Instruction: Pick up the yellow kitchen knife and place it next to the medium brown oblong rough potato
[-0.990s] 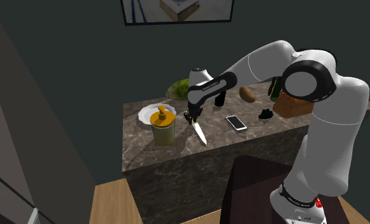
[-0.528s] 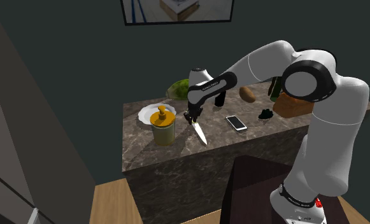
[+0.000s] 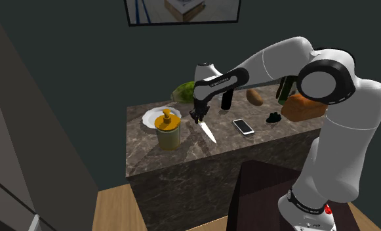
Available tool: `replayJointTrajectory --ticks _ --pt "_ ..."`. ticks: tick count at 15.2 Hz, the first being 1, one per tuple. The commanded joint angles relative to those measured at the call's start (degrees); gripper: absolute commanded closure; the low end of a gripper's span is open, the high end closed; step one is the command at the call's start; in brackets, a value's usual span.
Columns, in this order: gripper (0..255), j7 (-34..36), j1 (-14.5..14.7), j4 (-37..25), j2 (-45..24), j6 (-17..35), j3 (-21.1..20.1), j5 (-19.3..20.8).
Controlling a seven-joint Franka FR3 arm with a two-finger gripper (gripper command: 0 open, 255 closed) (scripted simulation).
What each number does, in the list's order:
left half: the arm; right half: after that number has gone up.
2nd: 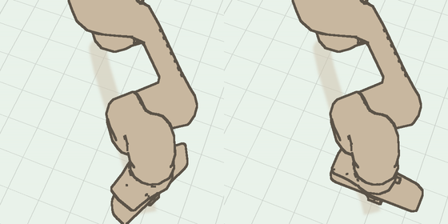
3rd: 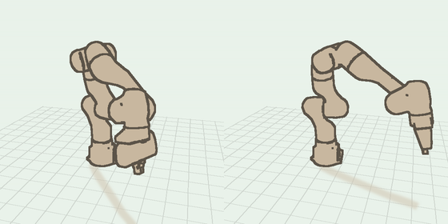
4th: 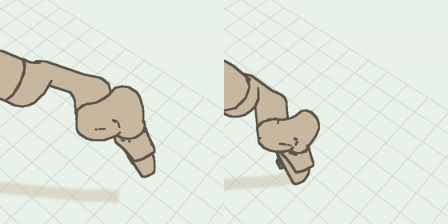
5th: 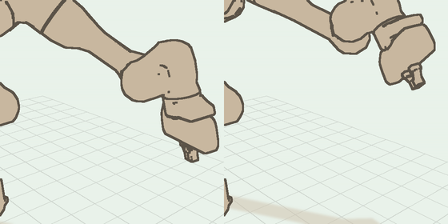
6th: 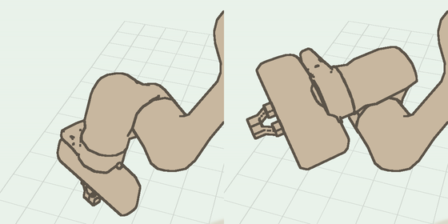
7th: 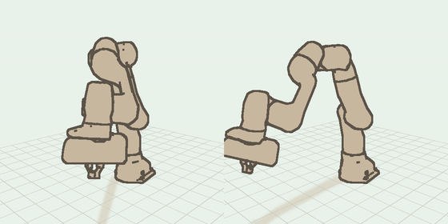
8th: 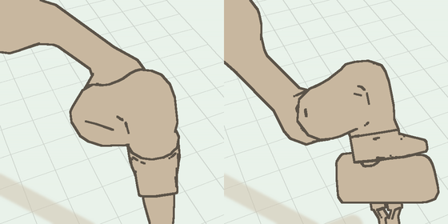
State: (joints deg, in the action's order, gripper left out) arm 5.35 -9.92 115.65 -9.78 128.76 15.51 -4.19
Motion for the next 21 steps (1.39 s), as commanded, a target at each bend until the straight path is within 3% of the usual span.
replayJointTrajectory --ticks 1,21 --pt "255 0.3 0.1 -0.9 0.6 -1.5 0.0 0.3" --pt "255 1.7 0.4 -10.8 5.4 -16.0 0.3 2.2"
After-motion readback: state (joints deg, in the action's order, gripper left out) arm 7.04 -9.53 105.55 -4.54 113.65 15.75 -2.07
